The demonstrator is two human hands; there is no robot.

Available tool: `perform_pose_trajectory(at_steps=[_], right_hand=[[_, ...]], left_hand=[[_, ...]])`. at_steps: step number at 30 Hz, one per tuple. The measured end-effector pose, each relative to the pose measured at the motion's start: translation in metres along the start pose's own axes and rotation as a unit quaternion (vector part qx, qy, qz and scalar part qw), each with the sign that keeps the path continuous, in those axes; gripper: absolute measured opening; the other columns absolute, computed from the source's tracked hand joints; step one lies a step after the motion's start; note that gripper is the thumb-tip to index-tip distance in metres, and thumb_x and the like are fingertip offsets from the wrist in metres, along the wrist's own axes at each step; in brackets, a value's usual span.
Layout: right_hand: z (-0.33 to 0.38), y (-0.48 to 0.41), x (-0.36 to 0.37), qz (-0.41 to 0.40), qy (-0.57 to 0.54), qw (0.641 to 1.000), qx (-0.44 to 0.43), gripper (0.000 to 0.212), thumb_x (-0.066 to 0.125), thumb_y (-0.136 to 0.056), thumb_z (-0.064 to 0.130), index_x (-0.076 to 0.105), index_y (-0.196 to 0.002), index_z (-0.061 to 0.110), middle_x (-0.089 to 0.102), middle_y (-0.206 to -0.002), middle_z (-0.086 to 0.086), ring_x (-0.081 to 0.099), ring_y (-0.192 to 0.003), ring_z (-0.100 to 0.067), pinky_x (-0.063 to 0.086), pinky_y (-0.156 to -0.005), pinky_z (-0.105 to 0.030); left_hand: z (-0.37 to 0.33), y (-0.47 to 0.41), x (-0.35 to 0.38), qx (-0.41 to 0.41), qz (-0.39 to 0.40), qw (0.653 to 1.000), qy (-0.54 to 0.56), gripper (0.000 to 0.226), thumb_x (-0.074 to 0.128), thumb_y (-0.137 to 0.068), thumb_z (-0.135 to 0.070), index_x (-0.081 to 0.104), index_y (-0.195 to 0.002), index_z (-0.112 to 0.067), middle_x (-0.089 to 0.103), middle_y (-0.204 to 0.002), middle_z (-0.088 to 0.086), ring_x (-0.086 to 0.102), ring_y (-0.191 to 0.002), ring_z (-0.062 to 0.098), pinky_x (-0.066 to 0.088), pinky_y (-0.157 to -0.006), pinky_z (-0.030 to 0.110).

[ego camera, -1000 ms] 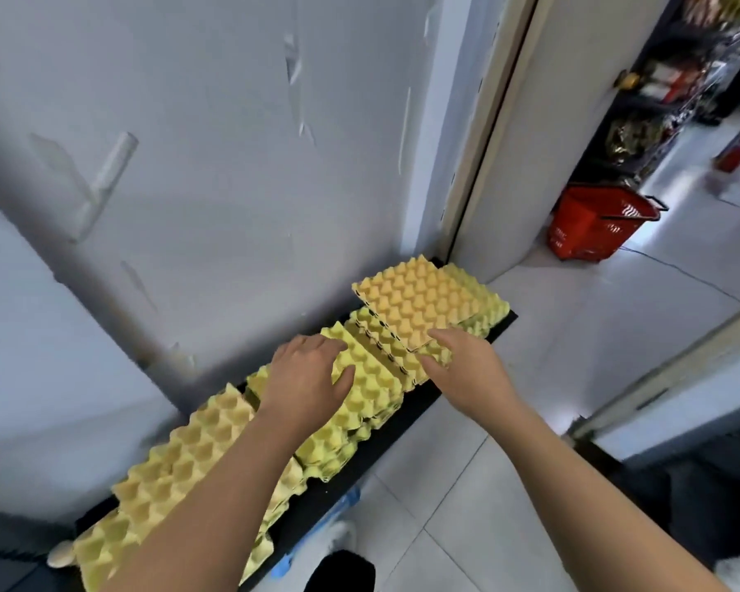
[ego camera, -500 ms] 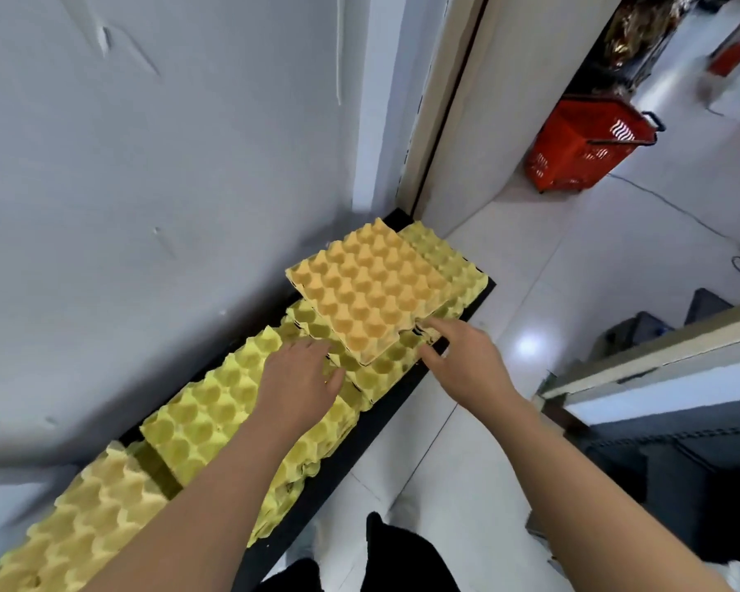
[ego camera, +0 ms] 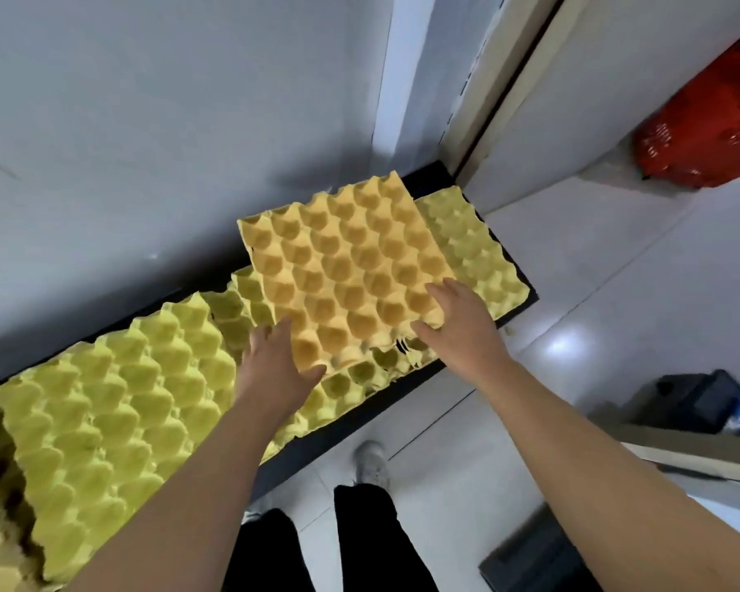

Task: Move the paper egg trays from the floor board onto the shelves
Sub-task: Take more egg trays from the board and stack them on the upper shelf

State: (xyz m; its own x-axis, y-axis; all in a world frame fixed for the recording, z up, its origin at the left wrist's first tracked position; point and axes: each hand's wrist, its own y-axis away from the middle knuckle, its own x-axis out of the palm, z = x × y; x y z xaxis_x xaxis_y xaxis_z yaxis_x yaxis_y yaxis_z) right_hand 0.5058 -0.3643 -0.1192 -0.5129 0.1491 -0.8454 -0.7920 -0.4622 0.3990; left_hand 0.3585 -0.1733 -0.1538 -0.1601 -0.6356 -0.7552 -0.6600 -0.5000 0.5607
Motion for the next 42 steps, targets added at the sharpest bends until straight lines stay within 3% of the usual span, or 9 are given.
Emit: perform_pose_trajectory(at_steps=[6, 11, 15, 20, 24, 29, 34, 39, 42], right_hand=[[-0.035, -0.052, 0.027, 0.06, 0.003, 0.996, 0.062, 0.11, 0.073, -0.071, 0.053, 0.002, -0.151, 0.026, -0.005, -0.158, -0.013, 0.001, -0.145, -0.032, 0.012, -0.117, -0.048], [-0.044, -0.073, 0.039, 0.056, -0.022, 0.995, 0.082, 0.129, 0.083, -0.059, 0.049, -0.004, -0.15, 0.024, 0.006, -0.157, -0.01, 0.005, -0.144, -0.032, 0.017, -0.115, -0.052], [-0.035, -0.07, 0.027, 0.026, -0.048, 0.995, 0.08, 0.124, 0.084, -0.056, 0.051, 0.006, -0.149, 0.025, 0.018, -0.153, -0.007, 0.012, -0.139, -0.029, 0.023, -0.111, -0.052], [-0.015, -0.048, -0.006, -0.004, -0.155, 0.985, 0.07, 0.116, 0.087, -0.057, 0.042, 0.013, -0.147, 0.031, 0.022, -0.15, -0.002, 0.014, -0.138, -0.024, 0.024, -0.11, -0.047], [0.005, -0.027, -0.032, -0.015, -0.224, 0.973, 0.056, 0.11, 0.088, -0.057, 0.037, 0.021, -0.144, 0.036, 0.026, -0.144, 0.001, 0.024, -0.135, -0.022, 0.03, -0.106, -0.042], [0.026, -0.01, -0.059, -0.023, -0.287, 0.957, 0.032, 0.117, 0.09, -0.052, 0.039, 0.021, -0.146, 0.036, 0.02, -0.151, 0.006, 0.026, -0.137, -0.018, 0.029, -0.11, -0.044], [0.048, 0.004, -0.087, -0.021, -0.282, 0.958, -0.036, 0.114, 0.091, -0.05, 0.041, 0.029, -0.145, 0.032, 0.026, -0.148, 0.003, 0.033, -0.133, -0.016, 0.03, -0.109, -0.039], [0.087, 0.039, -0.117, -0.037, -0.259, 0.953, -0.155, 0.095, 0.088, -0.057, 0.038, 0.035, -0.135, 0.04, 0.03, -0.139, 0.004, 0.035, -0.123, -0.009, 0.029, -0.102, -0.026], [0.12, 0.065, -0.137, -0.051, -0.223, 0.948, -0.222, 0.096, 0.085, -0.059, 0.046, 0.035, -0.14, 0.032, 0.032, -0.14, 0.002, 0.034, -0.128, -0.012, 0.027, -0.106, -0.03]], left_hand=[[-0.009, -0.022, 0.033, -0.056, -0.011, 0.993, 0.106, 0.124, 0.081, -0.07, -0.042, -0.014, -0.15, -0.024, 0.021, -0.15, 0.013, 0.045, -0.126, 0.034, 0.045, -0.091, 0.042], [-0.011, -0.03, 0.037, -0.096, -0.006, 0.984, 0.149, 0.132, 0.083, -0.067, -0.042, -0.017, -0.149, -0.015, 0.006, -0.157, 0.011, 0.041, -0.132, 0.033, 0.043, -0.099, 0.041], [-0.017, -0.027, 0.02, -0.09, -0.019, 0.976, 0.198, 0.13, 0.084, -0.068, -0.035, -0.014, -0.151, -0.017, -0.002, -0.158, 0.011, 0.04, -0.132, 0.031, 0.039, -0.1, 0.037], [-0.02, -0.012, -0.024, -0.035, -0.06, 0.968, 0.242, 0.118, 0.082, -0.072, -0.027, -0.004, -0.152, -0.02, 0.012, -0.152, 0.007, 0.042, -0.126, 0.026, 0.036, -0.098, 0.032], [-0.02, 0.009, -0.061, 0.015, -0.087, 0.961, 0.261, 0.111, 0.081, -0.074, -0.024, 0.002, -0.151, -0.022, 0.017, -0.148, 0.004, 0.039, -0.114, 0.01, 0.031, -0.094, 0.023], [-0.017, 0.039, -0.086, 0.03, -0.141, 0.945, 0.295, 0.106, 0.082, -0.072, -0.028, 0.01, -0.15, -0.025, 0.022, -0.146, 0.004, 0.039, -0.124, 0.015, 0.033, -0.101, 0.026], [-0.019, 0.08, -0.106, 0.019, -0.195, 0.929, 0.315, 0.102, 0.082, -0.072, -0.028, 0.015, -0.149, -0.024, 0.028, -0.141, 0.002, 0.043, -0.12, 0.016, 0.033, -0.098, 0.026], [-0.013, 0.142, -0.131, -0.003, -0.277, 0.908, 0.313, 0.091, 0.081, -0.073, -0.028, 0.025, -0.144, -0.023, 0.036, -0.128, -0.002, 0.041, -0.106, 0.008, 0.034, -0.096, 0.026], [0.002, 0.186, -0.149, -0.024, -0.335, 0.889, 0.311, 0.084, 0.082, -0.069, -0.038, 0.035, -0.138, -0.024, 0.046, -0.124, -0.003, 0.049, -0.105, 0.01, 0.041, -0.096, 0.032]])
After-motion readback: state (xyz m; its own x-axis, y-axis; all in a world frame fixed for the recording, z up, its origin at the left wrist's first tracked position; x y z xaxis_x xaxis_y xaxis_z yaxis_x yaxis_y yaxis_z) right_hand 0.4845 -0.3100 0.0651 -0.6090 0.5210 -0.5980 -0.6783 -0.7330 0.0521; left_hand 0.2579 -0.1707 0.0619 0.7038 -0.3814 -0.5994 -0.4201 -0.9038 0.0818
